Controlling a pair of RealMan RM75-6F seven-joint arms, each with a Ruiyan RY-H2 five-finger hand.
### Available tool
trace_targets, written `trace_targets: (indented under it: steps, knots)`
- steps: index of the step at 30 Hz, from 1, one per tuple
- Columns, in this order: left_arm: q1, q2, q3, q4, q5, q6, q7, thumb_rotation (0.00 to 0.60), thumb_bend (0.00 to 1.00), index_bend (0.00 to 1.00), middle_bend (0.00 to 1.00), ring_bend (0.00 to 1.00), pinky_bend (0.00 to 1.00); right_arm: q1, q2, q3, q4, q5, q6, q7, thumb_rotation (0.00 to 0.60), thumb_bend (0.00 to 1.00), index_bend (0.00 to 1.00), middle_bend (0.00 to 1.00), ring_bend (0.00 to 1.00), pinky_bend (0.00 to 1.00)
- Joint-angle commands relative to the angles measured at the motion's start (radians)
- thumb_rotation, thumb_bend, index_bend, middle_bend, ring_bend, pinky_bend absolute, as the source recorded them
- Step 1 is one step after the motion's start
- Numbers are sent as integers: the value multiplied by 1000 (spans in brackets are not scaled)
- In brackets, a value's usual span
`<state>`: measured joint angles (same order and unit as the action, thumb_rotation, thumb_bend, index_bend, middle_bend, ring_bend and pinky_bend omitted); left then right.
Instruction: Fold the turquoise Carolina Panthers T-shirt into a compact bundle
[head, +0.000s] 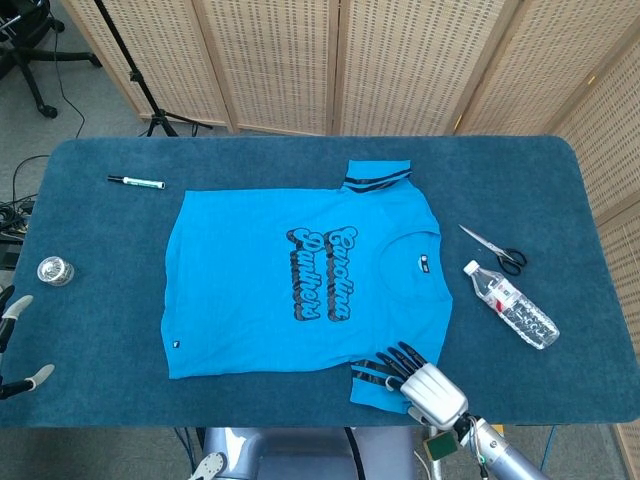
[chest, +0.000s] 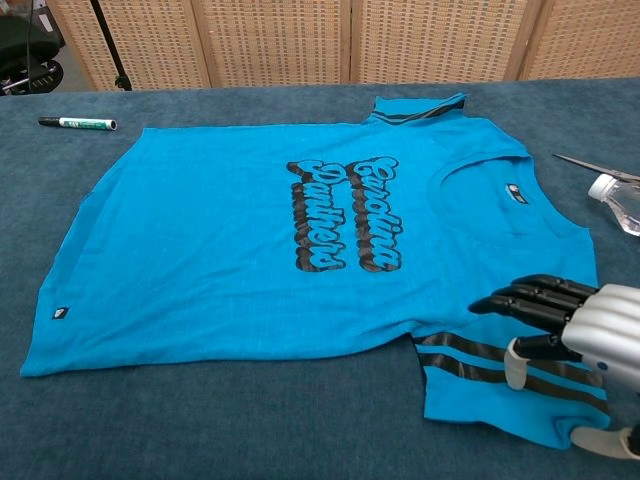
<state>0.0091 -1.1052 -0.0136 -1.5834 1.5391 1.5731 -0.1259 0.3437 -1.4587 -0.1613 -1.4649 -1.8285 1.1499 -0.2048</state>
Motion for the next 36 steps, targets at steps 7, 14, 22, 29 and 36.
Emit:
trace_targets:
  steps: [7, 14, 22, 29, 36]
  knots:
    - [0, 0, -1, 0, -1, 0, 1, 600, 105, 0, 0, 0, 0, 10, -11, 8, 8, 14, -7, -4, 600, 260, 407, 79, 0, 0]
    - [-1, 1, -1, 1, -1, -1, -3, 600, 105, 0, 0, 0, 0, 17, -12, 3, 4, 15, -11, -8, 600, 348, 467, 86, 0, 0]
    - [0, 2, -1, 1, 0, 1, -6, 600, 105, 0, 0, 0, 0, 24, -23, 4, 5, 20, -13, -8, 600, 440, 504, 90, 0, 0]
    - [0, 4, -1, 0, -1, 0, -10, 600, 105, 0, 0, 0, 0, 27, -34, 2, 15, 20, -6, -5, 600, 440, 569, 96, 0, 0]
    - [0, 3, -1, 0, -1, -1, -8, 600, 105, 0, 0, 0, 0, 28, -47, 0, 32, 3, 26, 17, 600, 440, 609, 96, 0, 0]
